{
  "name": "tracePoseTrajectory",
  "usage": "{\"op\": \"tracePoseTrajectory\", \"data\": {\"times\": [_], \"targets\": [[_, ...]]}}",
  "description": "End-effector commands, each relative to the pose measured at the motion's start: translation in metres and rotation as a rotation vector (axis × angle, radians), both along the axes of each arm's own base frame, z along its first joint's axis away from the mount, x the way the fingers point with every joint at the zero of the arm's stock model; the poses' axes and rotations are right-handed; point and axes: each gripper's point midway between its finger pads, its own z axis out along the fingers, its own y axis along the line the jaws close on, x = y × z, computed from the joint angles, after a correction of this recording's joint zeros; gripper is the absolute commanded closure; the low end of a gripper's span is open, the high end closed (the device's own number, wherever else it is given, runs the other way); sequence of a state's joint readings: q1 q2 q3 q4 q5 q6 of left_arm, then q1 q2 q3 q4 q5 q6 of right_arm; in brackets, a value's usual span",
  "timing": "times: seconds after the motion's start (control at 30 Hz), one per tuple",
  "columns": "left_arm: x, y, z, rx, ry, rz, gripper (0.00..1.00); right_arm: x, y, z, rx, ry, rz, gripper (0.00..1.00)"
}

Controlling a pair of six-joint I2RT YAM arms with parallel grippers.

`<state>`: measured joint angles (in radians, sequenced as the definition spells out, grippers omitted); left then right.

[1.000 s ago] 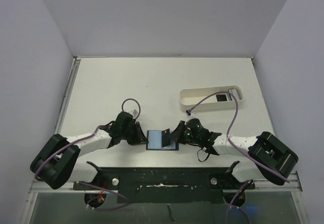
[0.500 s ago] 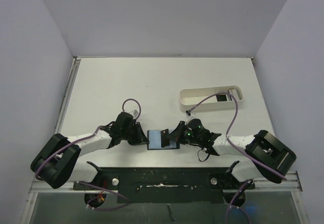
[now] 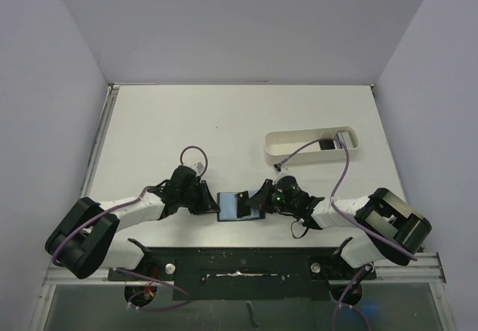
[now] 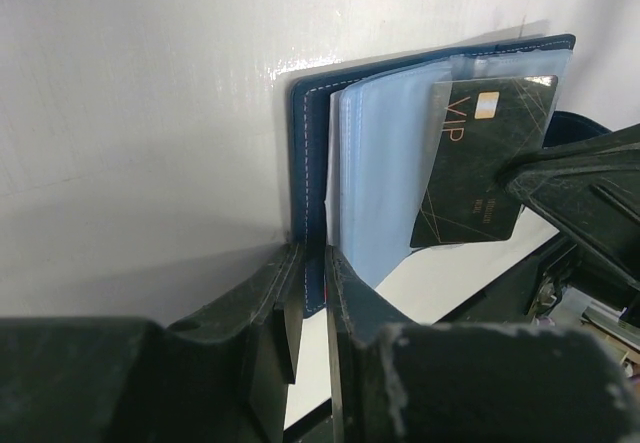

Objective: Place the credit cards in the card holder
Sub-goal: Insert the credit card into the card holder.

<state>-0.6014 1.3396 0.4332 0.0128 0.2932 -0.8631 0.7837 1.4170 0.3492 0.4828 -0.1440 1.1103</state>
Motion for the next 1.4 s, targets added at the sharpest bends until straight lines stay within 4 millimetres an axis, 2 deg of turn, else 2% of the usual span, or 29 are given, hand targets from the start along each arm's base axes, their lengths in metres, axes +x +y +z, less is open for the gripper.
{"op": "tracePoseTrajectory", "data": {"times": [0.0,0.4,0.6,0.83,0.97,1.23,1.37], "targets": [[-0.001,-0.003,-0.001,-0.015,-0.004,-0.002,0.86,0.009,0.004,0.005,0.031,-0.037,-0.010,1.00],[-0.003,-0.004,-0.003,-0.019,0.005,-0.002,0.86,0.012,-0.002,-0.002,0.015,-0.036,-0.022,1.00],[-0.003,-0.006,-0.003,-0.038,0.009,0.004,0.86,0.005,0.001,-0.008,-0.045,-0.002,0.015,0.89],[-0.004,-0.007,-0.003,-0.049,0.012,0.001,0.86,0.007,-0.017,-0.010,-0.241,0.014,-0.021,0.69],[-0.002,-0.009,-0.001,-0.056,0.007,0.000,0.86,0.006,-0.008,-0.007,-0.274,-0.004,0.011,0.65],[0.000,-0.013,0.001,-0.070,0.001,-0.007,0.86,0.008,0.017,-0.005,-0.314,-0.040,0.095,0.64],[0.003,-0.015,0.004,-0.076,-0.005,-0.011,0.86,0.008,0.015,-0.004,-0.362,-0.042,0.098,0.63]]}}
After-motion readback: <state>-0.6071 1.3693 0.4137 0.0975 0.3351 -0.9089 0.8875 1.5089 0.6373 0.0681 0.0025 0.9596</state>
